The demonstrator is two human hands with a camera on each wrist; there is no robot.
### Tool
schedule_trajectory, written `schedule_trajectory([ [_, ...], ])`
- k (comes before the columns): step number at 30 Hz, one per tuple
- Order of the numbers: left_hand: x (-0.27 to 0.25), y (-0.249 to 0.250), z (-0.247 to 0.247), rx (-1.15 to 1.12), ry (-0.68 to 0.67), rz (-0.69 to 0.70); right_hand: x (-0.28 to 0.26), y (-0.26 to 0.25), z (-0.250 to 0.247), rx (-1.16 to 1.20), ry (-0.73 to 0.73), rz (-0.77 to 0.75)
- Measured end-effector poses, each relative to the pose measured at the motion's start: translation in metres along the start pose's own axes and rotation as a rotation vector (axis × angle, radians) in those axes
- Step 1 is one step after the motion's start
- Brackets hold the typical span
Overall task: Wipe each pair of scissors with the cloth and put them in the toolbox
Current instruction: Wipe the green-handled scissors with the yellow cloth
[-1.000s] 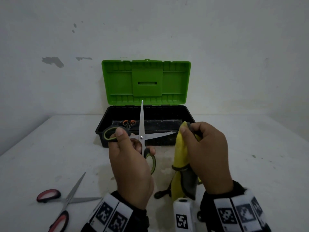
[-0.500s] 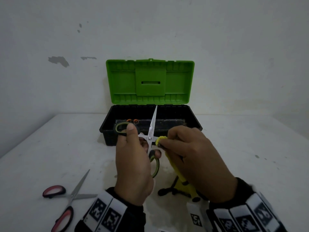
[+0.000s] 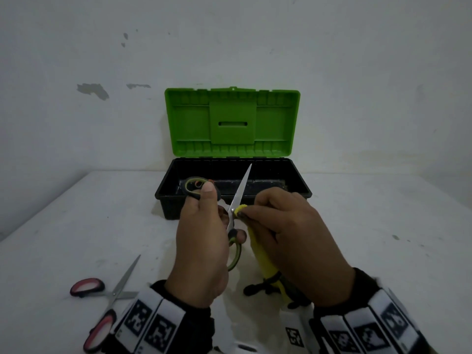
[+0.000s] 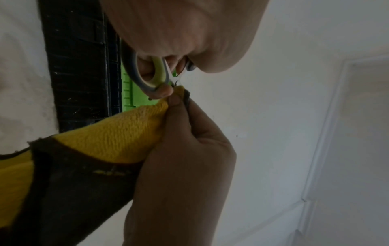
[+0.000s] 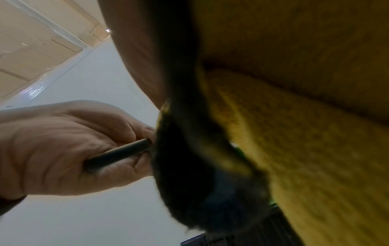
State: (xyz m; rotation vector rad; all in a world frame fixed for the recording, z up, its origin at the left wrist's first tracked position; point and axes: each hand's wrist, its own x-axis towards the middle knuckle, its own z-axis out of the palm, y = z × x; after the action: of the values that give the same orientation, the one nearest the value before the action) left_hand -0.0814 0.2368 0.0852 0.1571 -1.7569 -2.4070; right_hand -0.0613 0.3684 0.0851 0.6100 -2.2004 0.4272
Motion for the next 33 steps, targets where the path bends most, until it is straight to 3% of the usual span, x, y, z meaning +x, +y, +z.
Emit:
schedule_trajectory([
  [7, -0.002, 0.011, -0.004, -0.033, -0.01, -0.011, 0.003, -0.007, 0.0, -0.033, -0.004, -0.066],
  [11, 0.0, 0.014, -0.002, -0.056, -0.024, -0.03, 0.002, -0.007, 0.002, 0.046, 0.068, 0.034],
  [16, 0.003, 0.019, -0.001, -0.047, 0.02, -0.031, -0.009, -0.012, 0.005, 0.034, 0.024, 0.026],
  [28, 0.01, 0.029, -0.022, -0.005, -0.048, -0.068, -0.028, 0.05, -0.04, 0.006, 0.014, 0.323],
  [33, 0.004, 0.022, -0.017, 0.033, -0.147, -0.091, -0.009, 0.033, -0.041, 0.149, 0.034, 0.2],
])
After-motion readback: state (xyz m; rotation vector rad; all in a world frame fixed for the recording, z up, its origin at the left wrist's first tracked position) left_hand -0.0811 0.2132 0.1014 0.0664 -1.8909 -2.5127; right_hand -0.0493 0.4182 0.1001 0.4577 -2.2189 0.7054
